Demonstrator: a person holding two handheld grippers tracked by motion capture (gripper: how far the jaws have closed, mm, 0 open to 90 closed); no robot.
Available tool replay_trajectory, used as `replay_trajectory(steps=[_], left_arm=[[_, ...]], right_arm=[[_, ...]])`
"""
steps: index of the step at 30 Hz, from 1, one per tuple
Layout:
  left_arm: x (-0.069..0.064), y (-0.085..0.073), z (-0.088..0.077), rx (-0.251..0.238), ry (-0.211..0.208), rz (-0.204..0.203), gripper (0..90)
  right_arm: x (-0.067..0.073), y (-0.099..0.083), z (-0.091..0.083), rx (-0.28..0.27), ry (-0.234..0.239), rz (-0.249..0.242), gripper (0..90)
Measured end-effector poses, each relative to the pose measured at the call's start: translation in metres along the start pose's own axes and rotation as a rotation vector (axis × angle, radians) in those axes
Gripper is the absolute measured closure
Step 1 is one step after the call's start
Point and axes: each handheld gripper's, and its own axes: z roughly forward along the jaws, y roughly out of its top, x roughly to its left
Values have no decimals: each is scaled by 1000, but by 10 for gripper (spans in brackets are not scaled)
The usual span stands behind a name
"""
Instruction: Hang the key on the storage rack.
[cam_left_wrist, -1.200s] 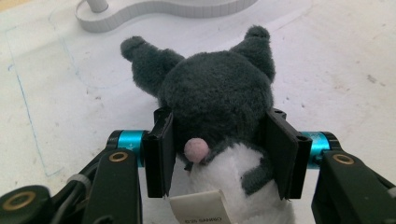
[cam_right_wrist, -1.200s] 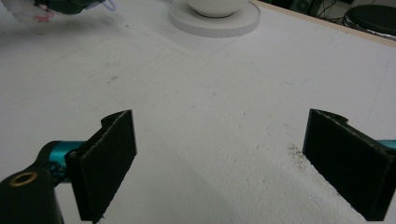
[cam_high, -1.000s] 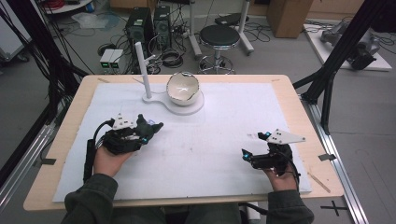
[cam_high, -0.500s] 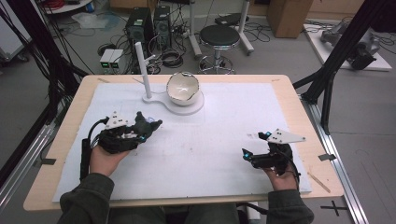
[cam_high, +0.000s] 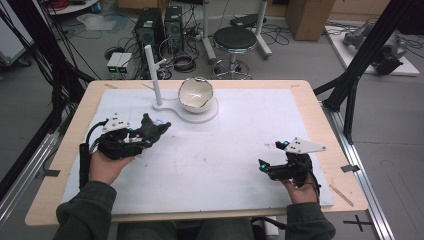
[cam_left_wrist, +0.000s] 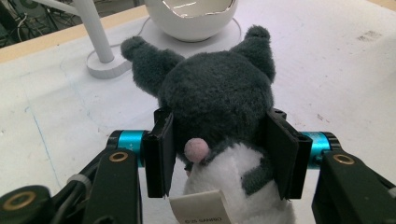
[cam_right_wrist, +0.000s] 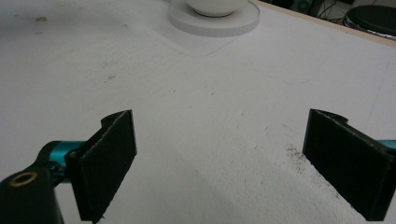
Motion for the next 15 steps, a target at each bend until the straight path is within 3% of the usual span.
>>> replay_trajectory(steps=[15], left_arm=[[10, 8, -7, -34, -54, -21, 487]], right_arm=[[-1, 3, 4, -8, 11, -11, 89]])
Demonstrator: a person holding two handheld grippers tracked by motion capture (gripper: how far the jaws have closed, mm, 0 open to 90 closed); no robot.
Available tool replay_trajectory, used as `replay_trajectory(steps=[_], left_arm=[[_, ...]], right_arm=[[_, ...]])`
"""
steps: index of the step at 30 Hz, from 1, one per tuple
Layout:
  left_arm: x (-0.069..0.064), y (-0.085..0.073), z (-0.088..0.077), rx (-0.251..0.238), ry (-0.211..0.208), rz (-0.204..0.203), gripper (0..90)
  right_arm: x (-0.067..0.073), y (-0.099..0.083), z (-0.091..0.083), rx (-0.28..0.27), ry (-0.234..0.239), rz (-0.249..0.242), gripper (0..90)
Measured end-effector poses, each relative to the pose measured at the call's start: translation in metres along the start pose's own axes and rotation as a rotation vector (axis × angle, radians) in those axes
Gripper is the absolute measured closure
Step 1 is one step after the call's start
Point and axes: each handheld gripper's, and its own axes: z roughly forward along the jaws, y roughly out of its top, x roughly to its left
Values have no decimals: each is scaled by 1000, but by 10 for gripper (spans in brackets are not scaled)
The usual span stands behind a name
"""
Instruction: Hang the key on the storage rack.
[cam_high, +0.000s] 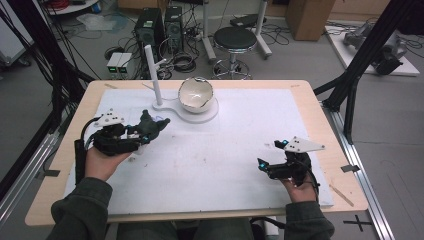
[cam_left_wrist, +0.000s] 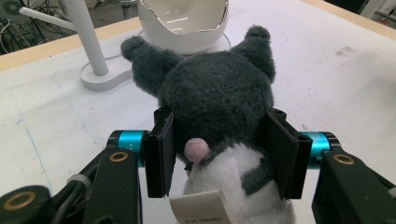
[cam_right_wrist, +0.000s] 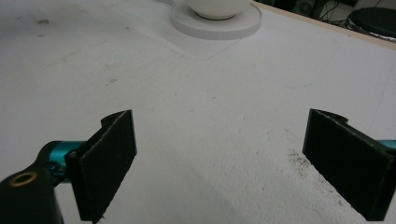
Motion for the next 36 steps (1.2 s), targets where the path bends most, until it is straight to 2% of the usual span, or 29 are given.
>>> replay_trajectory(steps=[9, 17, 25, 36], left_arm=[[9, 2, -2, -17, 1, -43, 487], [16, 8, -2, -43, 5, -74, 486], [22, 18, -3, -46, 17, -76, 486], [32, 30, -3, -71, 17, -109, 486]], right_arm=[[3, 4, 6, 2, 3, -14, 89], [3, 4, 4, -1, 8, -5, 89], [3, 4, 4, -5, 11, -7, 89], [3, 4, 3, -10, 12, 0, 89]])
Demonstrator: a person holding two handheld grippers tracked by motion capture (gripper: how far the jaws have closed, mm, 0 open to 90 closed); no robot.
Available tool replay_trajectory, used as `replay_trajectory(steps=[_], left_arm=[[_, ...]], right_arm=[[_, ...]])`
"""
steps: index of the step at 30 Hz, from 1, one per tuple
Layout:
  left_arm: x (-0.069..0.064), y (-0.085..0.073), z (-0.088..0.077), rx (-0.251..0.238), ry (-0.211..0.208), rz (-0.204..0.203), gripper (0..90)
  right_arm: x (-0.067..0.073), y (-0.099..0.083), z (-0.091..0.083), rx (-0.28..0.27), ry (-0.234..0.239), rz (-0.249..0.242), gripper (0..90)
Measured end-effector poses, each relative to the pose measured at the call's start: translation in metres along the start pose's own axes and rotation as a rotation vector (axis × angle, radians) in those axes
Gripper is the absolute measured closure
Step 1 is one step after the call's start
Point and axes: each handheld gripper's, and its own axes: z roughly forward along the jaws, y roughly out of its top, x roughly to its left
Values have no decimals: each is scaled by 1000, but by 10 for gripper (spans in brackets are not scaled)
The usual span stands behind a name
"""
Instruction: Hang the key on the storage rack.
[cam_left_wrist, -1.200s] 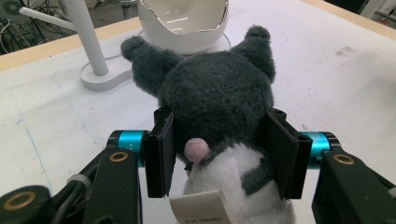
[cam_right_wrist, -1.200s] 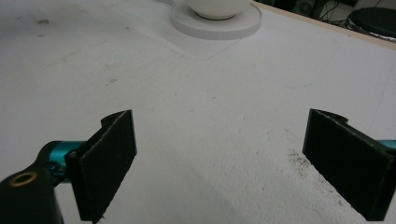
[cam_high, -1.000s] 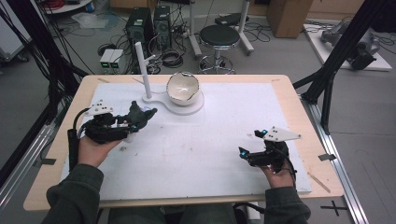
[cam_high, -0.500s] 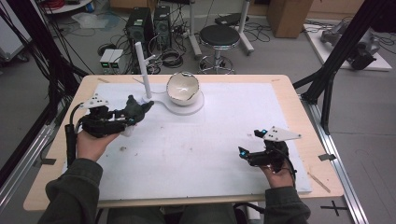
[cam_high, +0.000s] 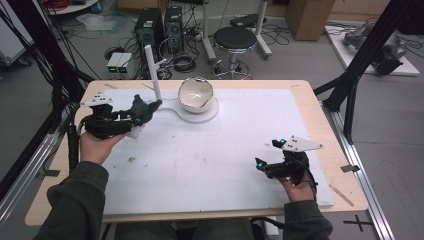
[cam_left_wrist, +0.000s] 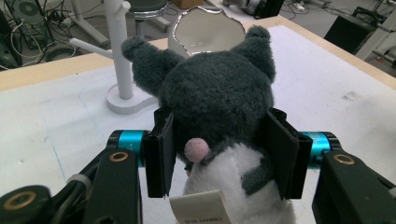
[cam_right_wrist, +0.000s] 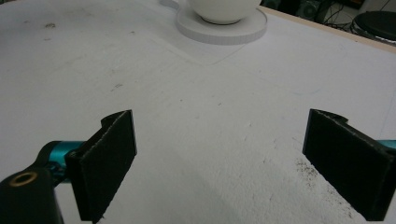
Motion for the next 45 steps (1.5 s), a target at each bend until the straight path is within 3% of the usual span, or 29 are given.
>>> replay_trajectory(steps=[26, 45], left_arm=[[19, 38, 6, -9, 61, -31, 490], [29, 47, 17, -16, 75, -54, 489]], right_arm=[[0, -1, 0, -1, 4, 0, 89], [-1, -1, 0, 2, 7, 3, 89]])
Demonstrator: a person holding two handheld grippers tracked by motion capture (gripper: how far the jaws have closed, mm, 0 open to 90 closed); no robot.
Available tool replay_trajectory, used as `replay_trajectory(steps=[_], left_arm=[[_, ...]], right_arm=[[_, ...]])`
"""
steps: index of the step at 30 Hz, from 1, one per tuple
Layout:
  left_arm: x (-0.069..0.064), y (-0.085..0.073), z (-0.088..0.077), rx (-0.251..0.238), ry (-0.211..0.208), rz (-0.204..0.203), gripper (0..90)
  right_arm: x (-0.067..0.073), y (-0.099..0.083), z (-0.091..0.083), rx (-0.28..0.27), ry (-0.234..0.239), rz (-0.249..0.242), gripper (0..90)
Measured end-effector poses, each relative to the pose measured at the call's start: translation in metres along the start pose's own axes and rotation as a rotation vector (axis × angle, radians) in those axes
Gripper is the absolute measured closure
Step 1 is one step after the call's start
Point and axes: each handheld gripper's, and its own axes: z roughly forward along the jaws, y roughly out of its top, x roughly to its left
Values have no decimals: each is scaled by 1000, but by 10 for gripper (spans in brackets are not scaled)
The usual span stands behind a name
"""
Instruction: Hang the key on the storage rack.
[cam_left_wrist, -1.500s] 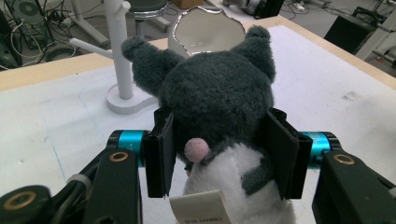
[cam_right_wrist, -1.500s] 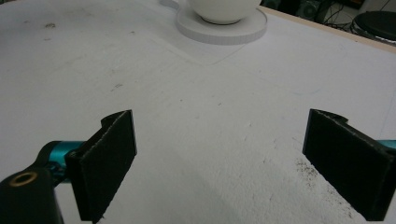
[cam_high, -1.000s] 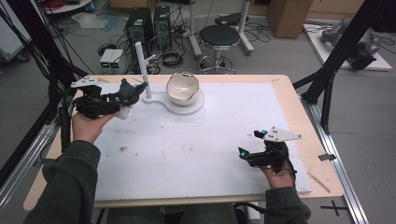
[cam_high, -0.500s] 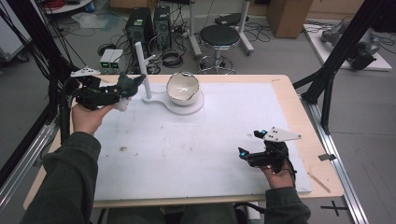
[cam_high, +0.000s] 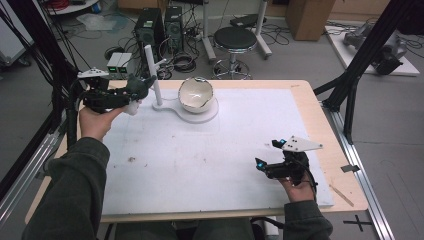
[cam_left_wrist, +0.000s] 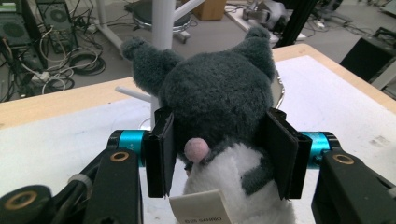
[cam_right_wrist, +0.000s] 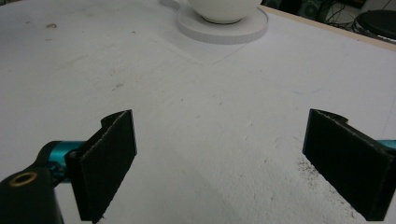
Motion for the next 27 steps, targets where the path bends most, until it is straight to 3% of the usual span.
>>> replay_trajectory(steps=[7, 16, 27], left_arm=[[4, 0, 4, -22, 13, -20, 488], [6, -3, 14, 14, 35, -16, 486], [2, -7, 21, 69, 44, 21, 485]], right_arm=[[1, 0, 1, 3, -1, 0, 89], [0, 0, 1, 4, 1, 1, 89], [0, 0, 0, -1, 1, -4, 89]])
